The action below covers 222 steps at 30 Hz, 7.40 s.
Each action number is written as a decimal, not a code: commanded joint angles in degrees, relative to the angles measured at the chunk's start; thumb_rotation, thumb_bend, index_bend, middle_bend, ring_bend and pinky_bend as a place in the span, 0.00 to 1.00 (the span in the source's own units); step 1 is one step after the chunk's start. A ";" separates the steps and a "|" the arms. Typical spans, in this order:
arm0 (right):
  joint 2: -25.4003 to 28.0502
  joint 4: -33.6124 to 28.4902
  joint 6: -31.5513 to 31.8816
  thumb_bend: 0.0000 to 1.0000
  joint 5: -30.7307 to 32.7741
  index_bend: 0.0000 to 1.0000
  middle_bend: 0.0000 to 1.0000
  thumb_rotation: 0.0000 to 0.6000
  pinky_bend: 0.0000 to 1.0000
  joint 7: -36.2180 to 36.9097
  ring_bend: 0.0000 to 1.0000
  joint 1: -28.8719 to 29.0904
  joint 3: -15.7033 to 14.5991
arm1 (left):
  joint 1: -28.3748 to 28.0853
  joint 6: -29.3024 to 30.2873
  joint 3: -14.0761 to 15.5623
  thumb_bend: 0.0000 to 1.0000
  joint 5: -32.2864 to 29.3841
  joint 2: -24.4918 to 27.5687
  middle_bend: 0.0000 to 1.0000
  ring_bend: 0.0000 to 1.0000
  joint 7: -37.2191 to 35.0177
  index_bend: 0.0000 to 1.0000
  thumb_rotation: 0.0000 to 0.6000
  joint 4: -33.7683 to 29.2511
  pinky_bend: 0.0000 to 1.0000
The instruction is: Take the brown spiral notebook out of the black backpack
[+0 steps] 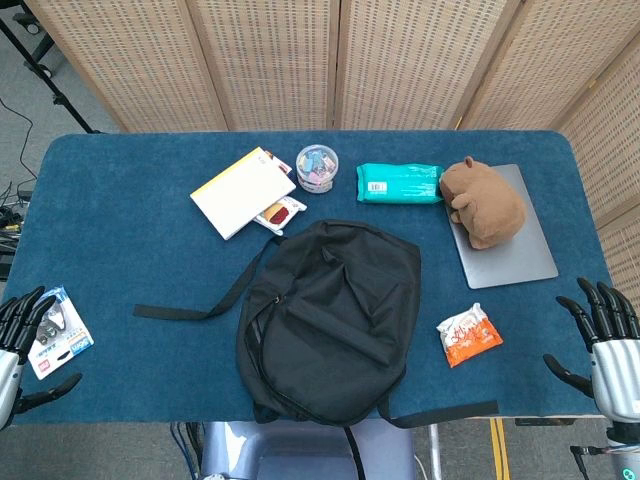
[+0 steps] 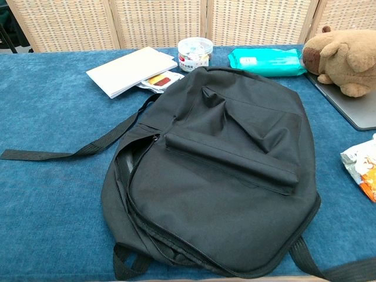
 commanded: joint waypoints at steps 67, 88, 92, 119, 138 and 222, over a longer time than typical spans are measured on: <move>-42.50 -9.24 -48.31 0.00 36.48 0.21 0.05 1.00 0.03 -45.20 0.00 43.59 7.97 | -1.56 -4.59 -2.23 0.00 -7.03 -1.12 0.00 0.00 1.39 0.00 1.00 1.01 0.00; -43.85 -11.09 -33.53 0.69 37.86 0.21 0.12 1.00 0.47 -61.60 0.19 45.71 1.04 | -1.49 -4.37 -2.29 0.00 -7.06 -1.00 0.00 0.00 1.24 0.00 1.00 0.96 0.00; -43.65 -11.57 -32.41 0.85 38.03 0.21 0.22 1.00 0.59 -62.50 0.31 45.36 0.10 | -1.45 -4.27 -2.21 0.00 -6.85 -1.05 0.00 0.00 1.40 0.00 1.00 0.89 0.00; -24.03 2.00 -38.53 1.00 8.14 0.51 0.56 1.00 0.82 -29.97 0.58 48.92 0.77 | -5.81 -8.69 -0.37 0.00 2.01 -5.05 0.00 0.00 4.46 0.00 1.00 3.94 0.00; -21.31 1.13 -42.34 1.00 16.08 0.51 0.56 1.00 0.82 -24.03 0.58 47.48 4.48 | -21.88 -22.46 -0.10 0.00 14.36 -20.57 0.00 0.03 0.68 0.25 1.00 11.16 0.08; -16.58 -10.66 -48.18 1.00 39.07 0.52 0.57 1.00 0.82 -20.40 0.58 51.90 9.62 | -46.05 -28.10 1.32 0.24 6.81 -63.49 0.14 0.10 -15.48 0.41 1.00 56.58 0.11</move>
